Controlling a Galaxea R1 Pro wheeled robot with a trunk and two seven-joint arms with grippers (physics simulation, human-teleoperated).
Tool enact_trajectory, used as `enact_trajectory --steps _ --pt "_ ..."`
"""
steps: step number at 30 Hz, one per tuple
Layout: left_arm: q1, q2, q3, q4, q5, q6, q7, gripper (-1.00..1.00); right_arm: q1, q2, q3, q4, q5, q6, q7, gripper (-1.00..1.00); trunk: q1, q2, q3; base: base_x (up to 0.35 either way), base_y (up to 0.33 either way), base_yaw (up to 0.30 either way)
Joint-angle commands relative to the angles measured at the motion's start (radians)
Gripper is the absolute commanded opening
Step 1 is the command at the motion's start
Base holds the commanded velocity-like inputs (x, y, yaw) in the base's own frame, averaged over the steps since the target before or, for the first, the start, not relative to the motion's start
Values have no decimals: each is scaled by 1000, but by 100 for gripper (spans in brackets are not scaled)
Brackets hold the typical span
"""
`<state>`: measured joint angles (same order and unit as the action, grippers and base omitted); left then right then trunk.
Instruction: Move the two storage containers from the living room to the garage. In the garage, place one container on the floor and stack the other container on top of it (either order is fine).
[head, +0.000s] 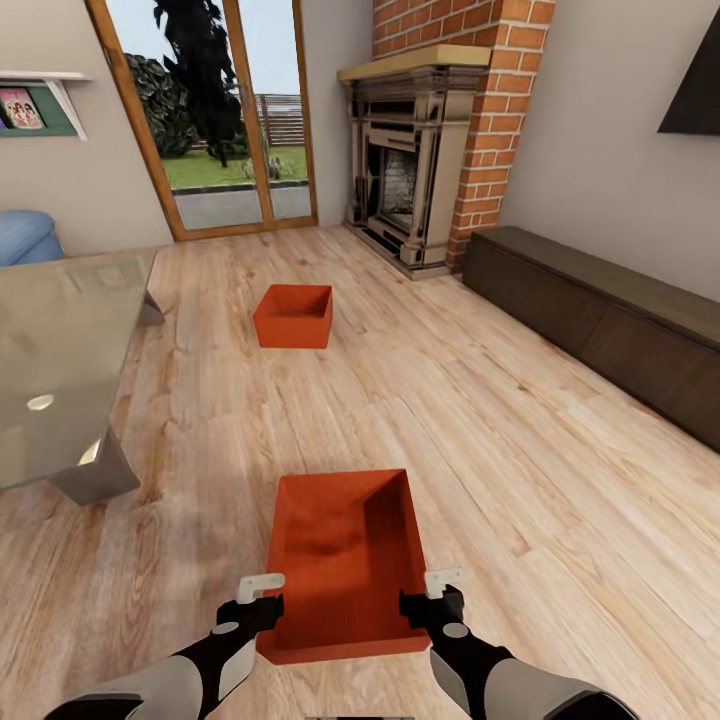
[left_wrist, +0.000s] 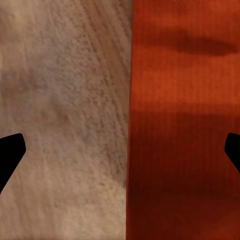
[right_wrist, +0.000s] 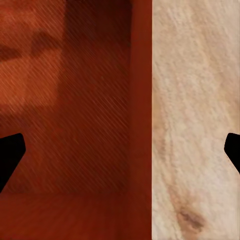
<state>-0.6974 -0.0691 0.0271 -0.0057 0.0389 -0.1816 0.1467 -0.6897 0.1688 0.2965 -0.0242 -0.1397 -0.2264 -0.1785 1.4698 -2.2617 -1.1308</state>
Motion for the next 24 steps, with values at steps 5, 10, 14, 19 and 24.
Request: enact_trajectory --steps 5,10,14,19,24 --pt "-1 0 2 1 4 -4 2 100 -1 0 9 1 -8 -4 -2 100 0 0 -1 0 0 0" --pt "-1 0 2 1 4 -4 2 100 -1 0 9 1 -3 -5 -3 100 0 0 -1 0 0 0" --pt "-1 0 3 1 4 -4 2 100 -1 0 9 1 -4 -5 -2 100 0 0 -1 0 0 0" --pt "-1 0 2 1 4 -4 2 100 -1 -22 9 1 -4 -5 -3 100 0 0 -1 0 0 0" --pt "-1 0 2 1 4 -4 2 100 -1 -36 9 1 -6 -5 -3 100 0 0 -1 0 0 0"
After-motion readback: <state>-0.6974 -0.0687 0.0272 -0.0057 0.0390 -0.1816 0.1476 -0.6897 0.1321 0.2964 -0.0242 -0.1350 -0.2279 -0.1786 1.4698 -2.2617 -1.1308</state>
